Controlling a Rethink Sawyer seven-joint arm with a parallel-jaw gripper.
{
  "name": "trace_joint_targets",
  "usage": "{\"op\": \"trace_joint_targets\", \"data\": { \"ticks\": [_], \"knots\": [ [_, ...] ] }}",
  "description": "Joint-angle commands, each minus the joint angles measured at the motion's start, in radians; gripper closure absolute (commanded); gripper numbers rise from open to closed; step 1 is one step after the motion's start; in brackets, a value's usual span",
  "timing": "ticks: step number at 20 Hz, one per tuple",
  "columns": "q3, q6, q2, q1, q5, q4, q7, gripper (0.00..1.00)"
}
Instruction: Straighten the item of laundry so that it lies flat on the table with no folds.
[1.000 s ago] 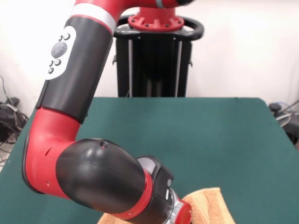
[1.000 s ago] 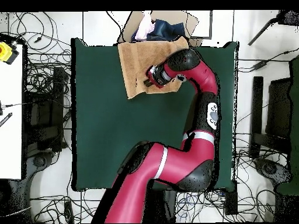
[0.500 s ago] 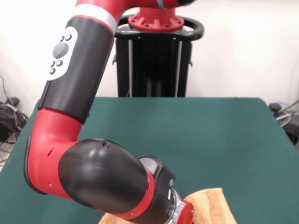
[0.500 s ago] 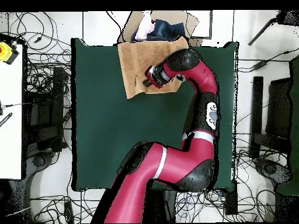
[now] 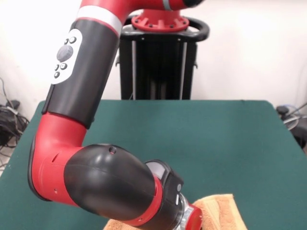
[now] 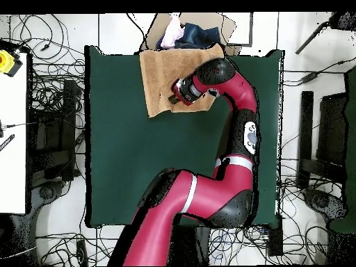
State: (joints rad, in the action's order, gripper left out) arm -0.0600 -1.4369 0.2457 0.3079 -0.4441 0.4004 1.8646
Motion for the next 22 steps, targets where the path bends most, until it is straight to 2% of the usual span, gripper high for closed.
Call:
{"op": "trace_joint_targets", "data": {
  "ticks": [1, 4, 14, 22],
  "knots": [
    [-0.116, -0.065, 0.101, -0.042, -0.014, 0.138, 0.115, 1.00],
    [-0.134, -0.052, 0.069, -0.039, -0.056, 0.218, 0.147, 1.00],
    [-0.155, 0.029, -0.068, -0.008, -0.171, 0.525, 0.109, 1.00],
    [-0.146, 0.062, -0.069, 0.002, -0.157, 0.546, 0.060, 1.00]
  ]
}}
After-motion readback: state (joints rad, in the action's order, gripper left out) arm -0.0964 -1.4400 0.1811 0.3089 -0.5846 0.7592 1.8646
